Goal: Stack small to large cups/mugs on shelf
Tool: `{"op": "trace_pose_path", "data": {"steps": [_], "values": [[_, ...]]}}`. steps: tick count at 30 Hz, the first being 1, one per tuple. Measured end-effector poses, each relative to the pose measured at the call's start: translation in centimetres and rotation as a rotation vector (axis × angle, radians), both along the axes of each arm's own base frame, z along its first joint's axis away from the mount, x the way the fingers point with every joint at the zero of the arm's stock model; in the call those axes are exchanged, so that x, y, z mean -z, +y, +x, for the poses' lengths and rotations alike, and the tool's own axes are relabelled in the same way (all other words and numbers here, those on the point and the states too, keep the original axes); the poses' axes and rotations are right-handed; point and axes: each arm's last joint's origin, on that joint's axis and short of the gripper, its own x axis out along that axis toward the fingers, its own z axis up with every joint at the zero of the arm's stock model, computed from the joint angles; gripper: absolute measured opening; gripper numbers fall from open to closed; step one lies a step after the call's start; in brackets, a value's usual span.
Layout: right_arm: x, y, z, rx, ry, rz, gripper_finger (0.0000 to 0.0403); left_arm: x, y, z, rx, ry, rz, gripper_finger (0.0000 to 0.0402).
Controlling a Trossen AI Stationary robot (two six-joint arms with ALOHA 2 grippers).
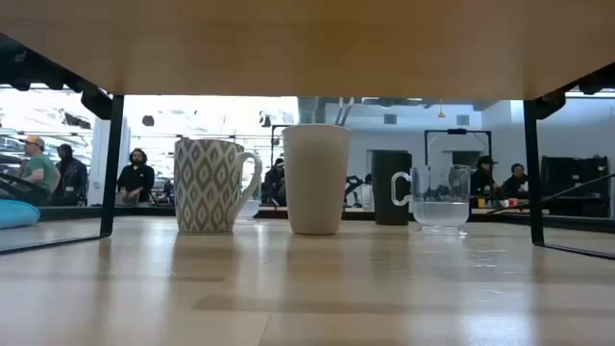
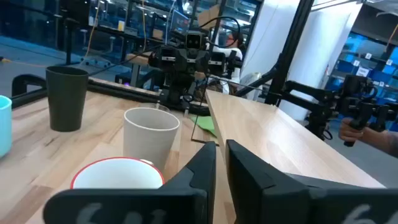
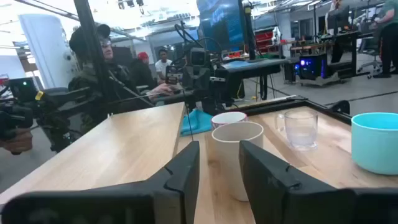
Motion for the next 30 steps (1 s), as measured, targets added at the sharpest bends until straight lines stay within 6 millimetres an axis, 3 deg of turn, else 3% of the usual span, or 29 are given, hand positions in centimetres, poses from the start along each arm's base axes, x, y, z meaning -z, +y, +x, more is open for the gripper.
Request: {"op": "trace_pose_path", "data": {"steps": [15, 22, 25, 30], "values": [[0.0, 0.0, 0.0, 0.000, -0.003, 0.002, 0.0136, 0.0, 0.0, 0.0, 0.002, 0.001, -0.021, 0.0027], [-1.7, -0.1, -0.3, 0.000, -0.164, 0.087, 0.0136, -1.0, 0.2, -0.1, -0.049, -0.054, -0.180, 0.0029], [-3.1, -0.4, -0.6, 0.022, -0.240, 0.117, 0.0136, -3.2, 0.5, -0.6, -0.053, -0.162, -0.244, 0.0045], [-7.4, -1.3, -2.0, 0.086, -0.363, 0.145, 0.0137, -8.6, 1.0, -1.9, -0.057, -0.325, -0.380, 0.0102]]}}
